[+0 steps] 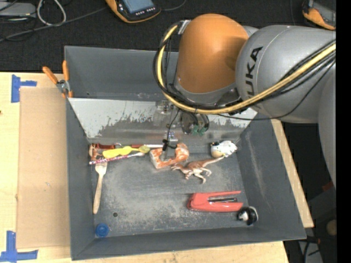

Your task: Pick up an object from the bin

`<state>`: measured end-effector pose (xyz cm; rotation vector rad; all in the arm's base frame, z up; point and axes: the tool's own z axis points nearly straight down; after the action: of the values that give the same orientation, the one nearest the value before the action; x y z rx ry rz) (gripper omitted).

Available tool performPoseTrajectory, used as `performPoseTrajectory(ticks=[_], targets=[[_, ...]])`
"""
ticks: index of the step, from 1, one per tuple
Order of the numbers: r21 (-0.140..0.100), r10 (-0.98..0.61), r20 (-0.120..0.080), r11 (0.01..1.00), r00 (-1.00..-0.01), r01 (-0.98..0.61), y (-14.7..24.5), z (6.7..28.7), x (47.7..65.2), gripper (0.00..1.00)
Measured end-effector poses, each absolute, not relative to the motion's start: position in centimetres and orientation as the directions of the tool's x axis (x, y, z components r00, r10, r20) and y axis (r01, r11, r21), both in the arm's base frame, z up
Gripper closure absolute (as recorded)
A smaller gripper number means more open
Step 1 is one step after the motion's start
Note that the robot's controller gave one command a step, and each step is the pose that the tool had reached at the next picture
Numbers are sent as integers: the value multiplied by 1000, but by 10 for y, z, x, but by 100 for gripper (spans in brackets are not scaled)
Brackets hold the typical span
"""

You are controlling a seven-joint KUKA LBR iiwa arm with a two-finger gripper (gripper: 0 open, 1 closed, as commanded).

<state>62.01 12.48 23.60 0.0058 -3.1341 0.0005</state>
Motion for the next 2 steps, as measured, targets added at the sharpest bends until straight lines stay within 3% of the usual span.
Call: performPoseTrajectory(ticks=[1, 2], targets=[[1, -1, 0, 1000, -1000, -1, 124, 241, 621, 0], [0, 27, 5, 1000, -1000, 27, 102, 237, 617, 0]])
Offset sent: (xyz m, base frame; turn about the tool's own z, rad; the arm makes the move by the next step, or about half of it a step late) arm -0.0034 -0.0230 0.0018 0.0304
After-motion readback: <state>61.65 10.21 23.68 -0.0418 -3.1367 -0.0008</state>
